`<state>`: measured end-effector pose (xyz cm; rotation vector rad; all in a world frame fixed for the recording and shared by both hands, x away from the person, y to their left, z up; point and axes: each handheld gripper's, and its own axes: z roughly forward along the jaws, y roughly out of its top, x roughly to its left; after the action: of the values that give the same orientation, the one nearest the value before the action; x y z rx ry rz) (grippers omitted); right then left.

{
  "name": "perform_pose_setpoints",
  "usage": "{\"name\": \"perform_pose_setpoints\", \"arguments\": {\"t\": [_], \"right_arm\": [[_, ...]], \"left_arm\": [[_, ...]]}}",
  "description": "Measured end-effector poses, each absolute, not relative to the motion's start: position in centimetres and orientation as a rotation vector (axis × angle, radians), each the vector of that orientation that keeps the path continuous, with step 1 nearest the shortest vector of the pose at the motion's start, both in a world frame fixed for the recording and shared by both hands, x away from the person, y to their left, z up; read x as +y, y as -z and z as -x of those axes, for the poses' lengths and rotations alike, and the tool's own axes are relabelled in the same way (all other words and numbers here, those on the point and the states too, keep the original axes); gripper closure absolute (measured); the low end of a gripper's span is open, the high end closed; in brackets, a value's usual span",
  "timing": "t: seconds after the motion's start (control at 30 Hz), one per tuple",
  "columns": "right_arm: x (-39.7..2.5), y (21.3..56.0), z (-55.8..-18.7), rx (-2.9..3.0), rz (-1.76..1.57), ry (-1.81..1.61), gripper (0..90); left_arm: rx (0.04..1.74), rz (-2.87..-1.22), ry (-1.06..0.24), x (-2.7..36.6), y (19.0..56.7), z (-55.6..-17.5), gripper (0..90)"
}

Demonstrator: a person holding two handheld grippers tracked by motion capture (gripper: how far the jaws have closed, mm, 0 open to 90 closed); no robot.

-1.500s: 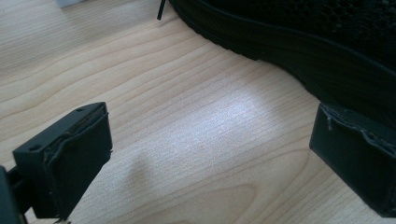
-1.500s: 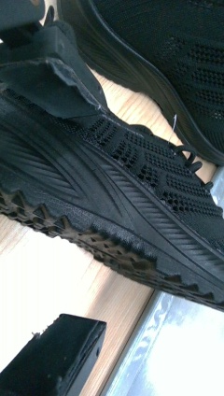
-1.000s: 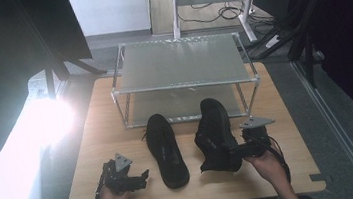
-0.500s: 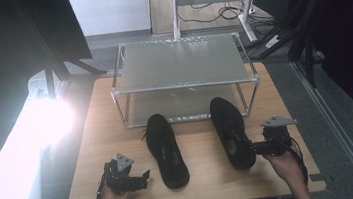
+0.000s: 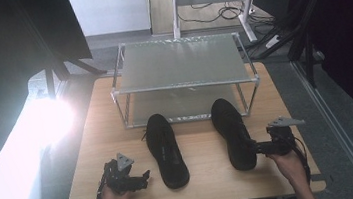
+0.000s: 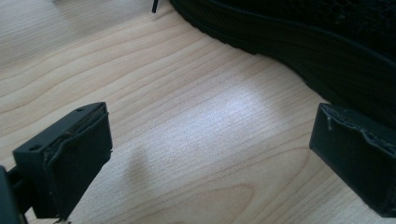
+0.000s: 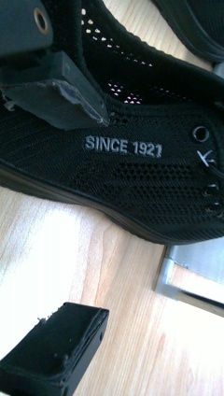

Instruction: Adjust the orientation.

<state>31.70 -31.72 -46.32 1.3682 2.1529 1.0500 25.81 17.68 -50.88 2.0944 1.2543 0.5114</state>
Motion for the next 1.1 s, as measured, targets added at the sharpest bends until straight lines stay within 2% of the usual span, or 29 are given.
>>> {"name": "perform_pose_setpoints", "arguments": {"t": [0.17,0.27,0.6,1.1], "right_arm": [[-32.0,45.5,-31.4,2.135,-1.363,-1.09,8.7],[-32.2,45.2,-31.4,2.131,-1.367,-1.105,8.9],[-32.7,44.9,-31.3,2.125,-1.402,-1.156,9.3],[-31.2,44.5,-32.0,2.145,-1.397,-1.241,11.9]], "left_arm": [[1.278,-2.09,-0.499,17.7,50.8,-25.9,0.0],[1.296,-2.051,-0.456,17.8,50.5,-25.9,0.0],[1.307,-1.951,-0.443,17.4,48.3,-25.7,3.2],[1.313,-1.895,-0.402,15.2,46.1,-27.0,3.9]]}}
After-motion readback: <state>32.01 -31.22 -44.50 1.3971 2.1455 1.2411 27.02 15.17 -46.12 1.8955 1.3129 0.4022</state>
